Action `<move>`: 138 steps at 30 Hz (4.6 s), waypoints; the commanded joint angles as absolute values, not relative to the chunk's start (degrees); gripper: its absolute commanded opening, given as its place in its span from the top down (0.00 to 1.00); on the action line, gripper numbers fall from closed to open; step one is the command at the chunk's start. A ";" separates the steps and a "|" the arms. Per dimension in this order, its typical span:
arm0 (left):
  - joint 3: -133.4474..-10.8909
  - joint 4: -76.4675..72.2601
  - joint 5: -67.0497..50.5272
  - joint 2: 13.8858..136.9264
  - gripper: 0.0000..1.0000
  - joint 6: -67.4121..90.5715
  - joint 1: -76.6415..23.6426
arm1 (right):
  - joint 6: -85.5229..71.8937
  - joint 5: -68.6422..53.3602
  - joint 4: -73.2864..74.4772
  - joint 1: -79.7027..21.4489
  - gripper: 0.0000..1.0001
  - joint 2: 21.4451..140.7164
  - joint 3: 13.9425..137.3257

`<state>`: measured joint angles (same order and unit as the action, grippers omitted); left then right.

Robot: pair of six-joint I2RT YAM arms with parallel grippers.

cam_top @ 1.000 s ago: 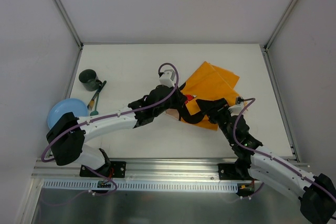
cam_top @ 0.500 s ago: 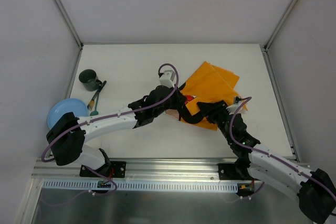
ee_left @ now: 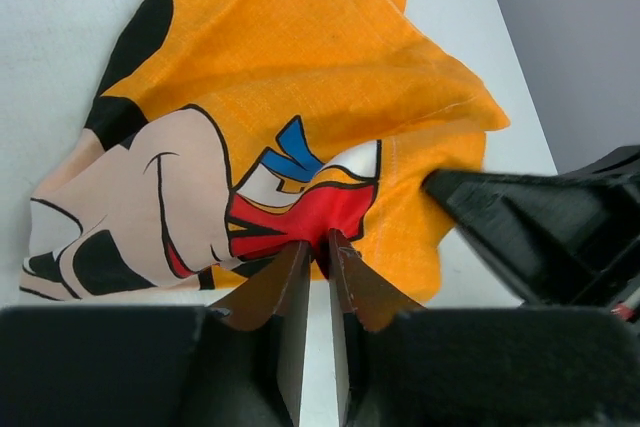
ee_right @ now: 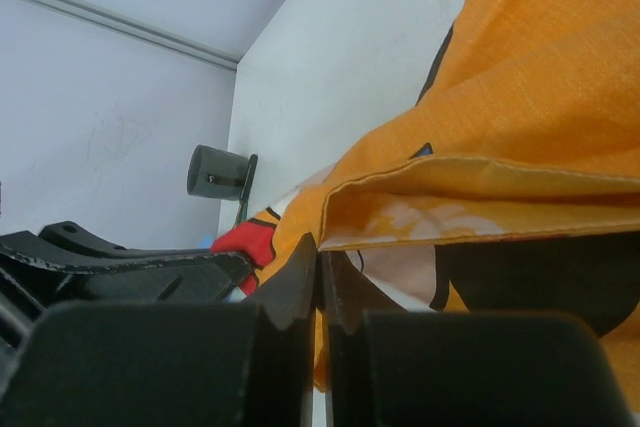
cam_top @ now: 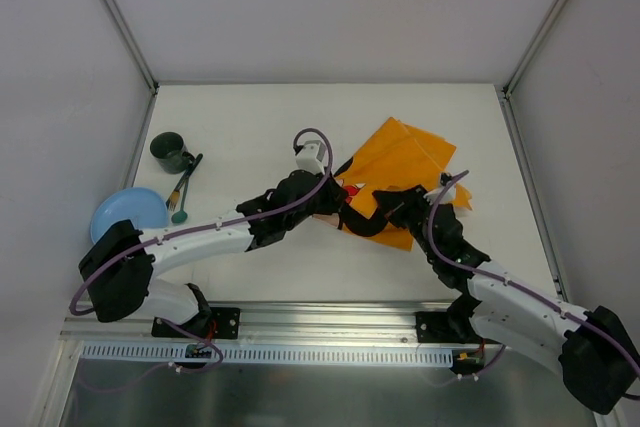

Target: Set the dinner table for one person

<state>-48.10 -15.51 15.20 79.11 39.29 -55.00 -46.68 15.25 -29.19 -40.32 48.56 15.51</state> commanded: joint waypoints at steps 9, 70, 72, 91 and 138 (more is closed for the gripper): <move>-39.73 -15.47 14.86 65.66 0.19 45.87 -55.54 | -33.93 8.98 -15.21 -36.92 1.00 54.92 42.96; -34.72 -15.92 39.01 76.02 0.24 42.53 -70.58 | -22.24 -3.78 14.15 -29.27 1.00 70.93 87.98; -34.63 -14.59 41.04 77.69 0.24 44.20 -70.66 | -22.41 -4.13 14.15 -29.09 1.00 71.19 87.98; -39.54 -38.58 39.64 102.65 0.23 39.73 -70.66 | -21.97 -5.45 14.15 -27.07 1.00 70.84 86.84; -60.88 28.20 37.54 44.93 1.00 6.51 -66.62 | -16.17 -9.49 34.09 -19.86 1.00 49.50 88.42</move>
